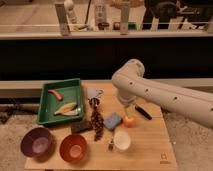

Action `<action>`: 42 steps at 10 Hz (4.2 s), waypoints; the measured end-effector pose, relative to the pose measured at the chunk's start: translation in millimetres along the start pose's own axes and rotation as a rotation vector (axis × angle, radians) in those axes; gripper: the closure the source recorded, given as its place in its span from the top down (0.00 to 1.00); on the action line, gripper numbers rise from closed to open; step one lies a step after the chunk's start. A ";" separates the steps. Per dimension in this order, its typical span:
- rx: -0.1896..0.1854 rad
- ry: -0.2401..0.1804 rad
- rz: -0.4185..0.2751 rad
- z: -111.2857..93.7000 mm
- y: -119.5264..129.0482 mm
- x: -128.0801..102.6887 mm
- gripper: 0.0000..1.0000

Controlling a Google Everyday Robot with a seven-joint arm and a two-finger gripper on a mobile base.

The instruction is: Place pepper in red bowl

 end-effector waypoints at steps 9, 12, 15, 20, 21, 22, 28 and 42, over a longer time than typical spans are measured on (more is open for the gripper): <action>0.010 -0.001 -0.088 1.1 -32.5 -27.7 0.80; 0.013 0.003 -0.118 3.0 -41.4 -47.3 0.80; 0.017 0.004 -0.132 5.7 -50.8 -57.7 0.64; 0.021 0.008 -0.172 9.2 -66.9 -87.3 0.22; 0.023 0.009 -0.174 11.5 -68.8 -87.5 0.18; 0.026 0.009 -0.174 13.3 -71.4 -87.4 0.13; 0.040 0.000 -0.182 24.3 -89.0 -93.2 0.11; 0.072 -0.047 -0.051 64.4 -114.7 -74.4 0.07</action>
